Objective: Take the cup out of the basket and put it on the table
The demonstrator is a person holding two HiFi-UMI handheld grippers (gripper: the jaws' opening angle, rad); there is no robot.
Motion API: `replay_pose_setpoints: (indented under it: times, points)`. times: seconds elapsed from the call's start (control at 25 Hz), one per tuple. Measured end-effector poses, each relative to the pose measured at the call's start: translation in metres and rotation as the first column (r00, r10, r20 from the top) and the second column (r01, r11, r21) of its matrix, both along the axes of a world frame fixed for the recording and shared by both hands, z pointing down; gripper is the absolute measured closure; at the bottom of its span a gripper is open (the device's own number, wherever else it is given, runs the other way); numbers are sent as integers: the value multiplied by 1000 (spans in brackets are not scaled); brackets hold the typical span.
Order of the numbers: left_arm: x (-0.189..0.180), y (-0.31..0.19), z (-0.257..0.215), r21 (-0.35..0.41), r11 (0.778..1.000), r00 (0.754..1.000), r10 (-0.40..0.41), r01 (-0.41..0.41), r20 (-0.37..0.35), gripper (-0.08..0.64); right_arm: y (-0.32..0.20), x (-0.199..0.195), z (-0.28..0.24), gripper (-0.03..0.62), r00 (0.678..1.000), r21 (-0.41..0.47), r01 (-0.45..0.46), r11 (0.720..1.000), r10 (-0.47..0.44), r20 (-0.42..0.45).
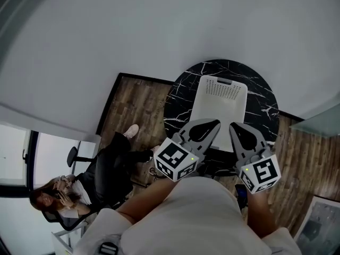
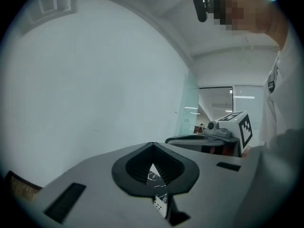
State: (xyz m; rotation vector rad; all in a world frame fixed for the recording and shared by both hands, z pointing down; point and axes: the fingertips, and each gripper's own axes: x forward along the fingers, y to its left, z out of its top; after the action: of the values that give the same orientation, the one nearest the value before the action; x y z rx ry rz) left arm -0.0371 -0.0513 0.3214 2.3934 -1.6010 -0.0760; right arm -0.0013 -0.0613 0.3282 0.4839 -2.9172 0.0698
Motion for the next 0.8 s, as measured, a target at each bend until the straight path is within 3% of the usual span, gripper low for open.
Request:
replay_pose_setpoints:
  times: [0.4,0.8]
  points:
    - [7,22,-33,127,992,999,-16,10,44,555,36,0,-42,584,994,65,-43,997,36,106]
    - [5,21,-33,129,992,999,-5,0,40,555,34,1,-48,587,987,60,-94,994,85,136]
